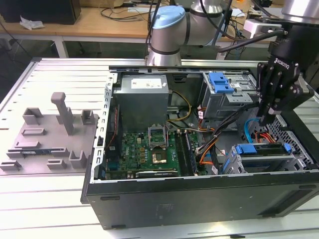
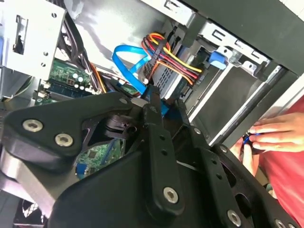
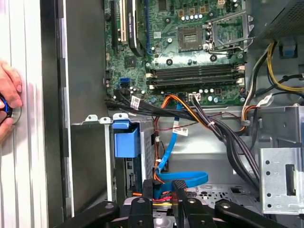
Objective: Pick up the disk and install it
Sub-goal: 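Insert the second disk wire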
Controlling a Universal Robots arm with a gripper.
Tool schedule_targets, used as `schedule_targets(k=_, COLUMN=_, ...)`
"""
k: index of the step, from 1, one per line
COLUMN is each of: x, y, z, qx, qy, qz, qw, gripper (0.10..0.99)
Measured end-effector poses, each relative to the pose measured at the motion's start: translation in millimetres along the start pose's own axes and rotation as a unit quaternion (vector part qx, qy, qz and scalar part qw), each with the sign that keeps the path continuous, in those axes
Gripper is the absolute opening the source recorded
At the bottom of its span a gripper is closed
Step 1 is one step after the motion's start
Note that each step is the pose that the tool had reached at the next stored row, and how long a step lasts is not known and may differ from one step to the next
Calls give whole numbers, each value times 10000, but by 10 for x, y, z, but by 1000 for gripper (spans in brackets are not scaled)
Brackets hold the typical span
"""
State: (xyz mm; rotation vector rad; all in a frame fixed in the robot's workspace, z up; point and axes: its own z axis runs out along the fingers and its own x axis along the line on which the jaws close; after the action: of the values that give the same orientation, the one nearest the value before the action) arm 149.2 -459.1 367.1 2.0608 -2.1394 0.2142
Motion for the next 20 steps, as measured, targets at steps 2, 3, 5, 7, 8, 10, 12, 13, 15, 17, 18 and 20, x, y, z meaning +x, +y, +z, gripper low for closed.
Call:
schedule_targets(k=2, x=-4, y=0, z=4, qx=30, qy=47, qz=-2, qw=10000, gripper=302)
schedule_targets(k=3, x=-8, y=2, z=4, qx=37, qy=72, qz=-1, qw=10000, gripper=302)
schedule_targets(k=5, x=-11, y=16, z=10, qx=45, qy=112, qz=1, qw=9999, gripper=302)
schedule_targets(k=7, x=-13, y=37, z=13, qx=48, qy=150, qz=2, qw=9999, gripper=302)
schedule_targets(k=8, x=-13, y=41, z=15, qx=48, qy=161, qz=2, qw=9999, gripper=302)
schedule_targets(k=10, x=-14, y=44, z=17, qx=53, qy=213, qz=4, qw=9998, gripper=302)
schedule_targets(k=12, x=-15, y=45, z=17, qx=62, qy=317, qz=7, qw=9995, gripper=302)
schedule_targets(k=13, x=-23, y=45, z=16, qx=68, qy=422, qz=9, qw=9991, gripper=302)
schedule_targets(k=15, x=-51, y=47, z=10, qx=71, qy=527, qz=10, qw=9986, gripper=302)
schedule_targets(k=17, x=-69, y=47, z=13, qx=72, qy=532, qz=10, qw=9986, gripper=302)
schedule_targets(k=18, x=-73, y=47, z=16, qx=71, qy=533, qz=11, qw=9986, gripper=302)
schedule_targets(k=20, x=-78, y=47, z=25, qx=70, qy=535, qz=14, qw=9985, gripper=302)
